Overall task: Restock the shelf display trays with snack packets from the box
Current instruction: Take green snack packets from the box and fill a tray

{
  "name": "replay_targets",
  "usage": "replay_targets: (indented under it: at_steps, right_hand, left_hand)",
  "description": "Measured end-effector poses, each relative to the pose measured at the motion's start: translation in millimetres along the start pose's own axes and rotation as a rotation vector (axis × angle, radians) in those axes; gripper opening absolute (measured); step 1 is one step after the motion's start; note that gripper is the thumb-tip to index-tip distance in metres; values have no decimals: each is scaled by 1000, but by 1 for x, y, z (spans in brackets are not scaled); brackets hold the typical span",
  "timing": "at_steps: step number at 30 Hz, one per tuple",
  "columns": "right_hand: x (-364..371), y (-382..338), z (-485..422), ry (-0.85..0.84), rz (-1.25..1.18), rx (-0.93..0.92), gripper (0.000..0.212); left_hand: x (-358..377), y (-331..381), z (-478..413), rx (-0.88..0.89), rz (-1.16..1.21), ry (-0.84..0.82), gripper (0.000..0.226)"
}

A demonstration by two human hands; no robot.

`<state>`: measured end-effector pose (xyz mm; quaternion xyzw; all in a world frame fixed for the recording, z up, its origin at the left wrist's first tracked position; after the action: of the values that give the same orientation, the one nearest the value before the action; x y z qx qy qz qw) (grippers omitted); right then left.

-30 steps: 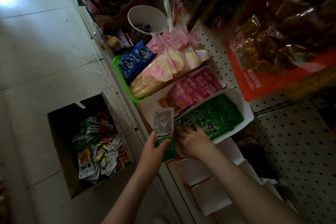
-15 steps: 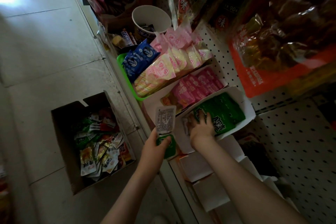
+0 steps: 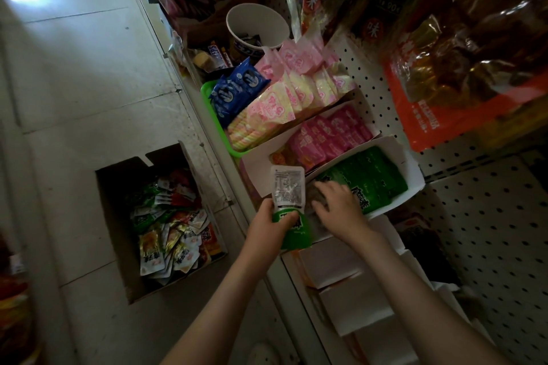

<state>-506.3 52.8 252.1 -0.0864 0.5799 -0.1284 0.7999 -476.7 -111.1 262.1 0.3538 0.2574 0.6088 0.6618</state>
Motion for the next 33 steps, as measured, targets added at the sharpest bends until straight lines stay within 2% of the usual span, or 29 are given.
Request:
replay_targets:
  at_steps: [2,4,7,9,13,16,19,23,26,31,33]
  right_hand:
    - [-9,-7,7,81,-315,-9,50]
    - [-20,-15,18,-29,-428,-105,66]
    - [-21,-27,38,-441,-286,-225,89]
    - [-18,-28,45,-481,-183,-235,94]
    - [-27,-25,47,-141,-228,-200,75]
    - [-41,-14,43,49,-465,-90,40]
    - [-56,-2,36,83,-641,65,22]
    - [-75,14,32,-58,-735,190,15]
    - [-76,25,31,-103,-626,274,9]
    - [-42,24,8,-221,17,367,31]
    - [-32,17,-1,-211,166,387,26]
  left_hand:
    - [4,2,0,-8,-3,-3,13]
    - [10,5,-1,-36,26,17,13]
    - [16,12,-1,-121,152,23,19]
    - [18,14,-1,-152,166,-7,27]
    - [24,19,2,-108,220,-153,26]
    - [25,22,1,-128,256,-194,36]
    - [20,16,-3,-82,135,-113,31]
    - [9,6,-6,-57,88,34,22]
    - [1,-1,-7,-64,25,40,17]
    - [-1,-6,-8,-58,-28,5,19]
    - [-1,-9,-9,-38,-70,2,20]
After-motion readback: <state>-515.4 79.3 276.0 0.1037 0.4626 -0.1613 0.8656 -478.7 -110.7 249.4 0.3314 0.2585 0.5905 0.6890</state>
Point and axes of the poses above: each hand's wrist, its own z-axis away from the middle knuckle, its own x-axis out of the palm, y = z × x, the point moved 1 cm from there along -z, towards the middle knuckle
